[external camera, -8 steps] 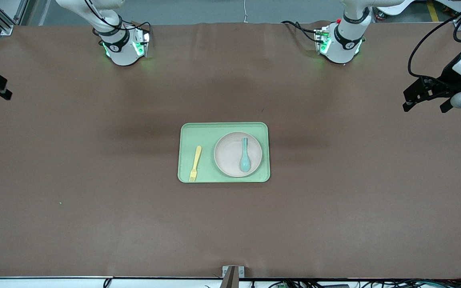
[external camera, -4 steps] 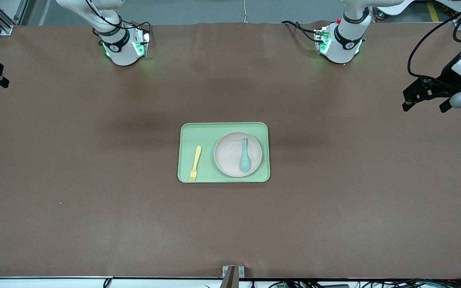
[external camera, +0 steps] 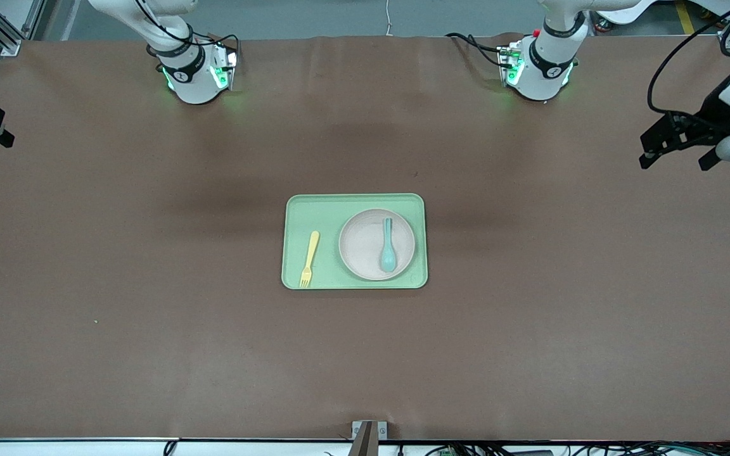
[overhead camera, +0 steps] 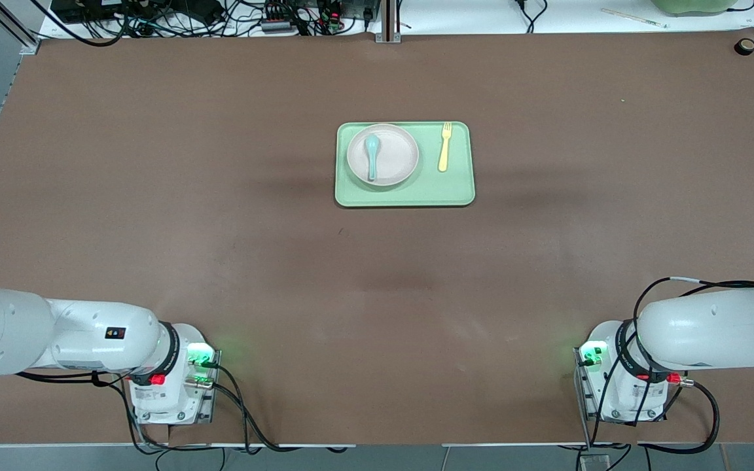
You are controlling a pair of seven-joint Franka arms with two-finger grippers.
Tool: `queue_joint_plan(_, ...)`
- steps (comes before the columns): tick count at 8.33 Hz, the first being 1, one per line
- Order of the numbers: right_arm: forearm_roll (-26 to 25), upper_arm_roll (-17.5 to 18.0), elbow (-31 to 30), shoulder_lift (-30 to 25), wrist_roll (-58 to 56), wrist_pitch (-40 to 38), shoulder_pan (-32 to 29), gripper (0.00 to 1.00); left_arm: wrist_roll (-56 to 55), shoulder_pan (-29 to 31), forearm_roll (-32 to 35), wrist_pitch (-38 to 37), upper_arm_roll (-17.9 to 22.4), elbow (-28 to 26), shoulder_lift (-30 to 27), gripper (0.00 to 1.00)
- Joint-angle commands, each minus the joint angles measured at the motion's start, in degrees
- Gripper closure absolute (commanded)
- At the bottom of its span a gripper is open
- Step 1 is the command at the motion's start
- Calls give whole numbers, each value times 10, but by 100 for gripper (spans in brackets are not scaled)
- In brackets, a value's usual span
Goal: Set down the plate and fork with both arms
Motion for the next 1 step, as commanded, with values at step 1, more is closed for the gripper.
queue_joint_plan(1,6,4,-14,-15,53,4,8,0,-9,0,11,-4,-3,-27,-36,0)
